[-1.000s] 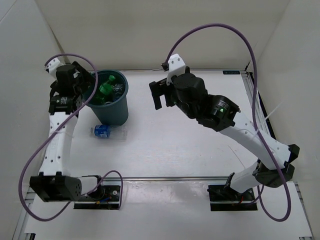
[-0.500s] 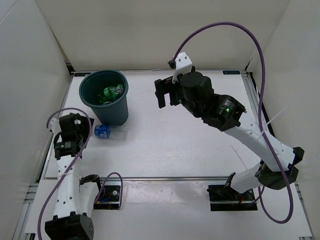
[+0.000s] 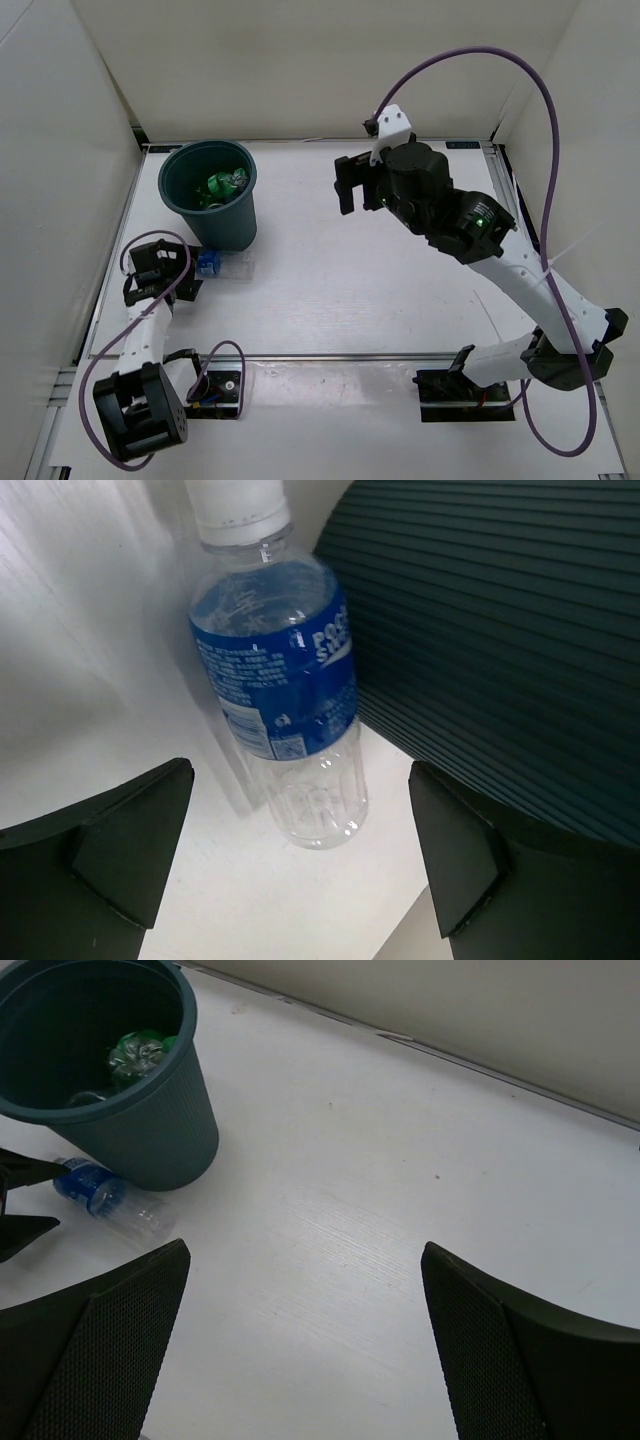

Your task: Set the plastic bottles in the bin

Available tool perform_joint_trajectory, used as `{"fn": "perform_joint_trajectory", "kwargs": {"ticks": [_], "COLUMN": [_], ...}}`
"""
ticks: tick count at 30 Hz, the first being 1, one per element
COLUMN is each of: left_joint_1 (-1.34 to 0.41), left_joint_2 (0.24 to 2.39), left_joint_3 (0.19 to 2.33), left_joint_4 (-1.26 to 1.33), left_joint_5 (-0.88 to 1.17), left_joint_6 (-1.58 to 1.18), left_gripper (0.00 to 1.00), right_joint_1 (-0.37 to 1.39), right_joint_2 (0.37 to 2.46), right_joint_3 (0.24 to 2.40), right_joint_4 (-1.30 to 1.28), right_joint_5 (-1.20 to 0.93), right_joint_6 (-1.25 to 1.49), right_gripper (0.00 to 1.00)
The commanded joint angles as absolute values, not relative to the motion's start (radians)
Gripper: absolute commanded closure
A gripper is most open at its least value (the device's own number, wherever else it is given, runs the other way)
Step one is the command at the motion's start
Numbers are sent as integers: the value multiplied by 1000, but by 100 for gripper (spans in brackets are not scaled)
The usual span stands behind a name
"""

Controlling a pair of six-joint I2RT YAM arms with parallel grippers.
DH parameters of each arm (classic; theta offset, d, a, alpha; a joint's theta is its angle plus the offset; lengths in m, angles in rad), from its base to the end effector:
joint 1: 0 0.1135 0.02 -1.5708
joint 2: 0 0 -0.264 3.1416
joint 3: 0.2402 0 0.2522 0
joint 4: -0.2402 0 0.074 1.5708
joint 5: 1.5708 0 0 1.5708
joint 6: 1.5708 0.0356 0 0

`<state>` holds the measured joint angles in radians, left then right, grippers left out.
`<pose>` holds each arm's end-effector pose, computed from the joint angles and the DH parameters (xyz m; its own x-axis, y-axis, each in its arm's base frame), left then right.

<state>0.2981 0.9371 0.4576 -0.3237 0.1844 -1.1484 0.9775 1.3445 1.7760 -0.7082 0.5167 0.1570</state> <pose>0.1782 0.0479 0.1880 -0.1297 -0.9778 -0.1643 -0.6959 0.2078 -0.6875 0.1595 0.2050 0.4990 -0.2220 -0.0861 -0.9712 -0.4257 0.9047 0.0171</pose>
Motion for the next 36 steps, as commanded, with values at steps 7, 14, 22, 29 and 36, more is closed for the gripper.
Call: {"fn": "perform_joint_trajectory", "kwargs": {"ticks": [7,14,22,29,36], "left_joint_1": [304,304,304,322,322], "left_joint_2": [1060,1196,1293,1117,678], "left_joint_3": [428,451,449,313,257], "left_joint_4": [-169,-84,-58,-58,-364], "left_joint_5": [227,247,285,324,312], "left_joint_6": [-1134,-1112,-1094,-1126,-1220], "left_gripper": [0,0,7,24,36], "right_joint_1": [897,856,822,822,822], "right_joint_2": [1289,1279,1279,1289,1308], "right_joint_3": [1750,1741,1741,1732,1732], "right_joint_4": [-710,-729,-729,-729,-729], "right_joint_5": [499,477,445,436,411], "right_joint_6": [155,155,155,175,209], "right_gripper": [0,0,0,0,0]}}
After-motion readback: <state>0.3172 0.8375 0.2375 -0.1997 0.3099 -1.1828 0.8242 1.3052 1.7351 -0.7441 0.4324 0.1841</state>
